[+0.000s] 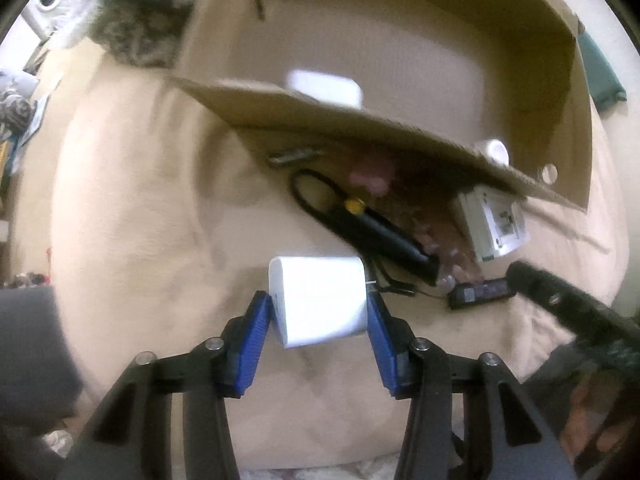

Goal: Organize rigid objects
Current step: 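Grasp the white charger cube with the left gripper while the right gripper grasps the black battery stick, then carry the charger cube and battery stick over the box with both grippers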

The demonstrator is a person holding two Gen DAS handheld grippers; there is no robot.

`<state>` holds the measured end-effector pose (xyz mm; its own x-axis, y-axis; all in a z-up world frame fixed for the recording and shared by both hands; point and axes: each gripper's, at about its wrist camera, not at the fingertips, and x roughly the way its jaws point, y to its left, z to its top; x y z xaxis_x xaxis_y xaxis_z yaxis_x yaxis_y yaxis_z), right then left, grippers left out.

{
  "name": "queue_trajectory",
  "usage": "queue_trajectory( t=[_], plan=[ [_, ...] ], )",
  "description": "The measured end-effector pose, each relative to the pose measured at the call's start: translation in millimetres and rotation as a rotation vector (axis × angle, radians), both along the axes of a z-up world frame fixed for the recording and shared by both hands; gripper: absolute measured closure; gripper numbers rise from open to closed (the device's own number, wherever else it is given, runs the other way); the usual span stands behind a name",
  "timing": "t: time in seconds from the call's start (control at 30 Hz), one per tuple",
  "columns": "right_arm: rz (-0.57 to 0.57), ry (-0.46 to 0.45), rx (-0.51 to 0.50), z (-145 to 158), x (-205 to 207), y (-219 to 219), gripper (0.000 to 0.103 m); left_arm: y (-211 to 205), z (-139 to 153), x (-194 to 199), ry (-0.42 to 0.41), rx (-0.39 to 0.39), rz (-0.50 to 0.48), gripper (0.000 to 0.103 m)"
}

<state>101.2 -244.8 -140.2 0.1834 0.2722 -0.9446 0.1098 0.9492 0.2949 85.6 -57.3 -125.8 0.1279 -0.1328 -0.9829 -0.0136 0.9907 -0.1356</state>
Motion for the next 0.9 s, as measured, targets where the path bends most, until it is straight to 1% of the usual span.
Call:
queue_trajectory(
  t=[0.1,0.17,0.3,0.33,0.4,0.5,0.57,0.67,0.8,0.83,0.87,0.9],
  plan=[
    [0.052,0.042,-0.032,-13,4,13,0.017,8,7,2,-0.022,0.020,0.025,0.058],
    [0.079,0.061,-0.087,-22,6,22,0.017,13,11,4,-0.033,0.028,0.047,0.058],
    [0.133,0.100,-0.160,-40,11,35,0.017,15,19,4,-0.048,0.020,0.062,0.058],
    [0.144,0.097,-0.175,-42,12,38,0.015,17,21,5,-0.055,0.021,0.060,0.058],
    [0.161,0.094,-0.200,-44,13,43,0.015,19,24,7,-0.066,0.024,0.056,0.058],
    [0.179,0.087,-0.228,-46,11,47,0.015,16,21,8,-0.064,0.022,0.056,0.058],
    [0.190,0.080,-0.243,-48,10,52,0.014,24,14,6,-0.061,0.025,0.058,0.058],
    [0.193,0.072,-0.245,-51,8,57,0.010,22,11,7,-0.063,0.034,0.062,0.058],
    [0.199,0.067,-0.238,-54,6,59,0.010,15,5,3,-0.074,0.058,0.058,0.058],
    [0.206,0.062,-0.241,-54,5,60,0.011,15,4,3,-0.075,0.062,0.061,0.058],
    [0.211,0.056,-0.249,-53,4,61,0.016,16,4,1,-0.075,0.065,0.064,0.058],
    [0.215,0.049,-0.255,-51,2,61,0.016,17,6,-1,-0.076,0.066,0.067,0.058]
  ],
)
